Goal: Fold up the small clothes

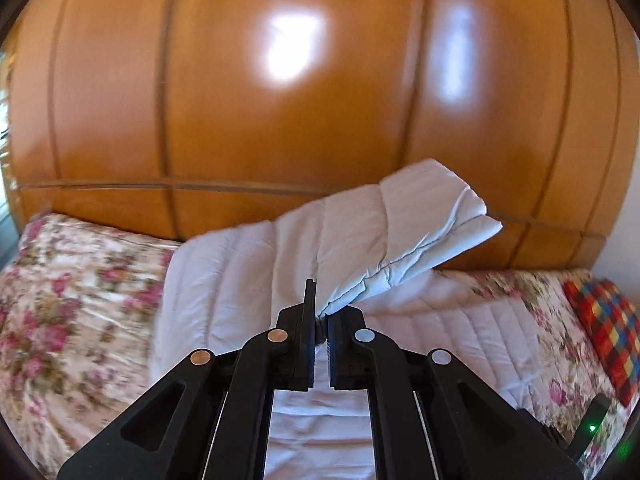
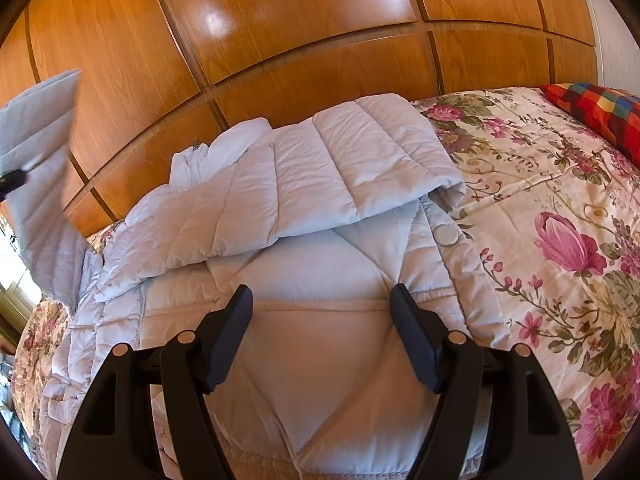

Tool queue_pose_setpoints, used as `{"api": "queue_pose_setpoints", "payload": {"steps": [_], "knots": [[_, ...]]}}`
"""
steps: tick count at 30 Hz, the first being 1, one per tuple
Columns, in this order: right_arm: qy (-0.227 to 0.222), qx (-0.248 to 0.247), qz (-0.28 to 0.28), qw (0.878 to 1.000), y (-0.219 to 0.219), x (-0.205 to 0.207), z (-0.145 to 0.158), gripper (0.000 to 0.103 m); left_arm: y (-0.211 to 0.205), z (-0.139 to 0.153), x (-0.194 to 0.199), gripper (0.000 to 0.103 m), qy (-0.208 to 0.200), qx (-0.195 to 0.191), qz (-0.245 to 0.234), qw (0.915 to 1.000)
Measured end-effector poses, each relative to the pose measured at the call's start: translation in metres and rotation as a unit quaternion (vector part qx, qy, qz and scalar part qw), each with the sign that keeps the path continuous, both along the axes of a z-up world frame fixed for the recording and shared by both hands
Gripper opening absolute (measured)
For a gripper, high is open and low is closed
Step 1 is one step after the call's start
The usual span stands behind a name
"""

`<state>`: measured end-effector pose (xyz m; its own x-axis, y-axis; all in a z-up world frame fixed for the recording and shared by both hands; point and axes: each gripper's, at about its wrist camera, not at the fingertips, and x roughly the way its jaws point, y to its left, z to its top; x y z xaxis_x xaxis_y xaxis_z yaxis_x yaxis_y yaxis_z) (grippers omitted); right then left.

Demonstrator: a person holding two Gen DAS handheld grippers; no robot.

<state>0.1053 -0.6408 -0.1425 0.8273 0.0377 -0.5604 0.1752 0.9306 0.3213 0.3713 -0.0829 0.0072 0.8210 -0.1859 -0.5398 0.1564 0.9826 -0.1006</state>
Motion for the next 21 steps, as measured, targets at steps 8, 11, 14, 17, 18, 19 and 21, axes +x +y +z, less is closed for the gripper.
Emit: {"api": "queue_pose_setpoints", "payload": {"steps": [8,11,14,17,18,19,21], "knots": [[-0.003,0.006,0.001,1.000,-0.002,-0.001,0.000,0.071,-0.075,-0.056,0.018,0.003,0.048,0.031,-0.032,0.9978],[-0.003,0.006,0.001,1.000,-0.002,-0.001,0.000,0.071,-0.086,-0.076,0.022,0.003,0.060,0.041,-0.035,0.9968],[-0.003,0.004,0.000,1.000,-0.001,0.000,-0.001,0.071,-0.092,-0.090,0.023,0.003,0.073,0.035,-0.036,0.9961],[-0.004,0.004,0.001,1.000,-0.001,-0.001,-0.001,0.071,-0.100,-0.101,0.026,0.009,0.085,0.039,-0.057,0.9940],[-0.004,0.005,0.001,1.000,-0.001,-0.001,-0.001,0.071,-0.102,-0.104,0.024,0.023,0.085,0.043,-0.065,0.9933],[-0.005,0.007,0.001,1.000,-0.002,0.000,-0.001,0.071,-0.100,-0.106,0.022,0.040,0.082,0.048,-0.070,0.9930],[-0.006,0.007,0.001,1.000,-0.002,-0.001,-0.001,0.071,-0.095,-0.107,0.014,0.060,0.071,0.056,-0.071,0.9933]]}}
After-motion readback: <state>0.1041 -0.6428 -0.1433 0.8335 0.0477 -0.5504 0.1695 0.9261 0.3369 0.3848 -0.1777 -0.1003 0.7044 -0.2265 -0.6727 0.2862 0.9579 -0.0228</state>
